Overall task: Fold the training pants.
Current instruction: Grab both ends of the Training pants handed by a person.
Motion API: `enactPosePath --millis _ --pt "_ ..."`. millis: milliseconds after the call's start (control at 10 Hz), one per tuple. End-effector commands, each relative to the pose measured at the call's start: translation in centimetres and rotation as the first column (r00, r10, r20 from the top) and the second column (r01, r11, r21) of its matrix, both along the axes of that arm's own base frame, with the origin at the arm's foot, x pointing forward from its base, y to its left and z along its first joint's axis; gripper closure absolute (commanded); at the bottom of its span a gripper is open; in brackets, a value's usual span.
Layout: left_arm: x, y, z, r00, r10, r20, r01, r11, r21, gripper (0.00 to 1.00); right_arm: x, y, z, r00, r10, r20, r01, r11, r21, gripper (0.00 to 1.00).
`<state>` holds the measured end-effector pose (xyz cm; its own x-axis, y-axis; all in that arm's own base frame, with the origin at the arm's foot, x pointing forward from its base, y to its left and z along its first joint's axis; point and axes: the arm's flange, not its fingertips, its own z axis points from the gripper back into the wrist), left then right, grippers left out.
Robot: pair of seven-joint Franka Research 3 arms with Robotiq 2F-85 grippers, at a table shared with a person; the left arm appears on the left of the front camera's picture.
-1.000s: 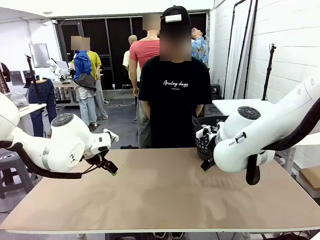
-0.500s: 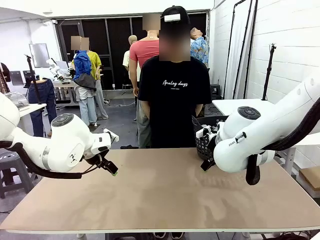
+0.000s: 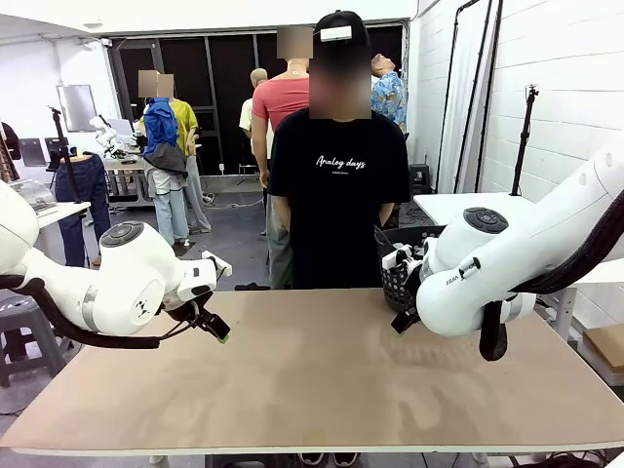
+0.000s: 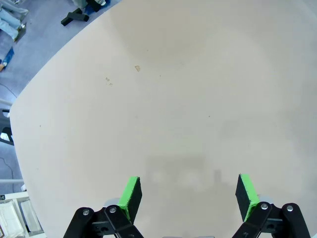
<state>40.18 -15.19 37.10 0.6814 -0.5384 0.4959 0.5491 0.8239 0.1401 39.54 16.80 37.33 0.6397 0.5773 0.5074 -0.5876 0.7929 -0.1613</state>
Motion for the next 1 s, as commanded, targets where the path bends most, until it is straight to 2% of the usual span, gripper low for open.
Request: enactPosePath --millis 0,100,300,600,900 --pt "0.0 0.0 0.0 1.0 0.0 0.0 0.0 1.0 0.0 0.0 0.0 0.0 0.0 1.0 0.0 0.0 0.0 1.0 0.0 0.0" --pt "-0.4 0.0 0.9 1.0 0.006 -0.02 -0.005 1.0 0.024 0.0 -0.3 -0.2 1.0 1.0 0.012 -0.002 -0.012 1.0 -0.016 0.0" --pt "-1.6 -0.3 4.2 1.0 0.005 -0.009 -0.005 0.999 0.032 0.0 -1.0 -1.0 4.3 0.999 0.006 0.043 -0.006 1.0 0.005 0.0" --pt "-3.0 0.2 8.8 1.0 0.012 0.004 -0.012 1.0 0.01 0.0 -2.2 -1.8 8.5 0.998 0.025 0.056 -0.028 0.999 0.043 0.0" --pt "-4.9 0.2 12.8 0.997 -0.005 0.079 0.004 1.0 0.013 0.0 -3.9 -2.1 12.0 0.993 0.046 0.106 -0.05 0.998 0.03 0.0"
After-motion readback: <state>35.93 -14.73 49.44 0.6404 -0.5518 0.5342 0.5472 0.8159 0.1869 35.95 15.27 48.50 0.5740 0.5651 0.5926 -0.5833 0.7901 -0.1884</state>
